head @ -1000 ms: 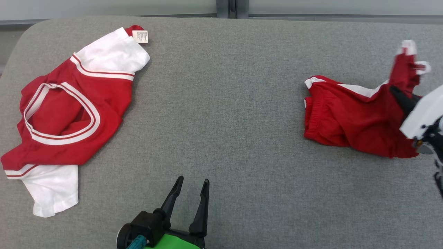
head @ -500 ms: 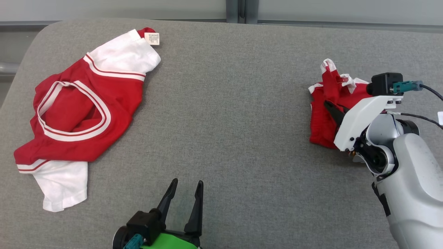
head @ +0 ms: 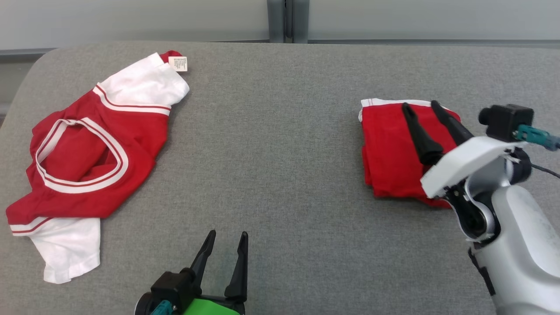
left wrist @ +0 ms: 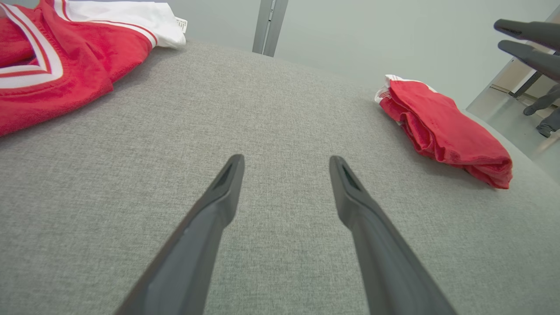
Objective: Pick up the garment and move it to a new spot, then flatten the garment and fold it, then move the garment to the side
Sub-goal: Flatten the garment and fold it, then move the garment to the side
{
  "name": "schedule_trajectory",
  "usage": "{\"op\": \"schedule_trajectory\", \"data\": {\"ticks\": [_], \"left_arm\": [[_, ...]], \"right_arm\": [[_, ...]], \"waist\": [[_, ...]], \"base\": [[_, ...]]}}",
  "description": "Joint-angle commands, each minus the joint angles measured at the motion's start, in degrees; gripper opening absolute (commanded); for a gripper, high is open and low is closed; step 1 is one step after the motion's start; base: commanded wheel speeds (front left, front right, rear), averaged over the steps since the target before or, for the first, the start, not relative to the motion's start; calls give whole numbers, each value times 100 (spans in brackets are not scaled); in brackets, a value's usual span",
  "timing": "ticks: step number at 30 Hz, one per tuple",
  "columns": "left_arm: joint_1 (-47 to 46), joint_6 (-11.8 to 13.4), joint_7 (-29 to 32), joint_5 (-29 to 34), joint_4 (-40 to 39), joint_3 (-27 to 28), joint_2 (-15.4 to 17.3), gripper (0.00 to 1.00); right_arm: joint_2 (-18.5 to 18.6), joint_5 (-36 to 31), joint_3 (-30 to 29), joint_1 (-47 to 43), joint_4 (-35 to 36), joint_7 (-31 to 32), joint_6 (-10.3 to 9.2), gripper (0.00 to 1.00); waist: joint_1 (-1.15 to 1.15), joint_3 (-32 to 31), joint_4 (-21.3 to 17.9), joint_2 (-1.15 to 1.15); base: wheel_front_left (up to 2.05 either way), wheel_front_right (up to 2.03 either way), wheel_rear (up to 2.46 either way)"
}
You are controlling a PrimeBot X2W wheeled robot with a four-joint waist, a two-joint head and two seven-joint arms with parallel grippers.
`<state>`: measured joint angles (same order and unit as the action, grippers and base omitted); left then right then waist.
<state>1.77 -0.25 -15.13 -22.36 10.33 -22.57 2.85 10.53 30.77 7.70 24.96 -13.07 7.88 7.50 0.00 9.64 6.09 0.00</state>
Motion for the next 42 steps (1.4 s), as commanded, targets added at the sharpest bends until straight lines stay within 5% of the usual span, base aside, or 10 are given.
{"op": "schedule_trajectory", "data": {"ticks": [1, 8, 12, 26, 42], "left_arm": [[154, 16, -1, 20, -21, 76, 8, 100], [318, -43, -1, 147, -226, 428, 9, 100], [396, -70, 0, 261, -383, 682, 9, 100], [736, -62, -1, 546, -727, 1429, 9, 100], [972, -204, -1, 915, -489, 1660, 9, 100]], "right_arm": [[180, -191, -44, -256, 121, -293, -1, 100], [663, -1304, -799, -1304, 223, -1831, -1, 100], [642, -1605, -1126, -1819, 149, -2263, -1, 100], [199, -2482, -1831, -3249, 1185, -2308, -3, 100], [100, -2569, -1524, -3238, 1147, -2309, -3, 100]], "waist": [[0, -129, -142, 0], [0, -296, -416, 0], [0, -375, -504, 0], [0, -850, -491, 0], [0, -961, -423, 0]], "base": [[0, 0, 0], [0, 0, 0], [0, 0, 0], [0, 0, 0], [0, 0, 0]]}}
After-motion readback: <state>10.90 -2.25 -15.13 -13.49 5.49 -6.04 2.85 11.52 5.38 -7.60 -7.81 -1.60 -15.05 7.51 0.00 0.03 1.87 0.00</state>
